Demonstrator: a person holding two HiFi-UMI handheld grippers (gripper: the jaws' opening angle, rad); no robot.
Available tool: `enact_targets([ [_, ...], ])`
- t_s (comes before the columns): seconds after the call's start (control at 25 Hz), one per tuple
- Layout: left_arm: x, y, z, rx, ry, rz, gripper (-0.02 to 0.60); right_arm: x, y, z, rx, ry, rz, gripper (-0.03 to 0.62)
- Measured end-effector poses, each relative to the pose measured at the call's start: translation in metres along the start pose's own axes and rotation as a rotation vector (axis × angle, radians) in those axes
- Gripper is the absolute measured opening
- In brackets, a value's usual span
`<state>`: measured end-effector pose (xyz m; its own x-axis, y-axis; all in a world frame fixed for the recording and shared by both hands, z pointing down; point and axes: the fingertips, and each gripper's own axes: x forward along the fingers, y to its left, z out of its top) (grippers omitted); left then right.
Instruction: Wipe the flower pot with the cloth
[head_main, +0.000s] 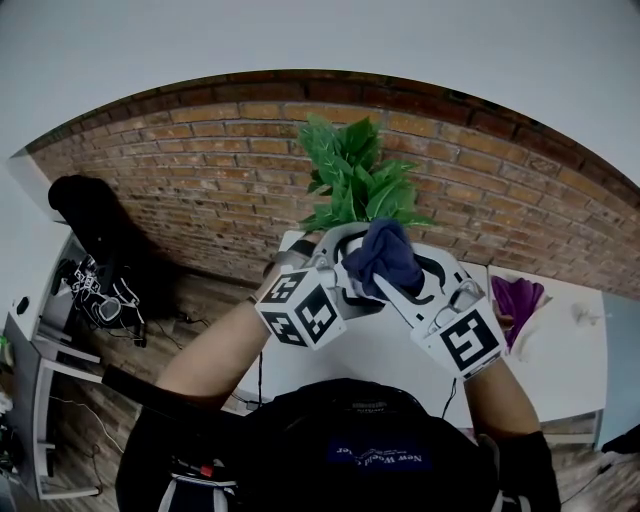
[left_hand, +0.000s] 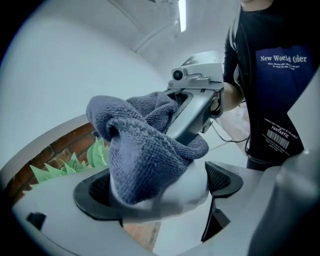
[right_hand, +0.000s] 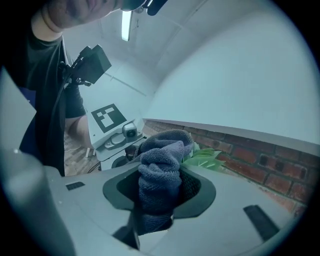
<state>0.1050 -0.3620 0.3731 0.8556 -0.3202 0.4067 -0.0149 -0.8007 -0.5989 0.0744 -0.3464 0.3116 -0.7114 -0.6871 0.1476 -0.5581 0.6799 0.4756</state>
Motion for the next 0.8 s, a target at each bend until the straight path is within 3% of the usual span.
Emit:
enact_targets([
  [0.24,-0.011,0.009,0.012,-0.036,-0.058,0.035,0.54,-0.014,-0.015,-0.001,0.094,-0.024,-0.034,0.133],
  [0.44,-0.02,0.022,0.01,-0.068,-0.072,0.079,0.54,-0.019,-0.013,-0.01,0.09,-0.007,-0.037,0.133],
  [0.8,-0.011,0.018,0.012,-0.039,-0.046,0.068,0.538,-0.003,0.018,0.006,-0.135,0.044,0.008,0.133],
])
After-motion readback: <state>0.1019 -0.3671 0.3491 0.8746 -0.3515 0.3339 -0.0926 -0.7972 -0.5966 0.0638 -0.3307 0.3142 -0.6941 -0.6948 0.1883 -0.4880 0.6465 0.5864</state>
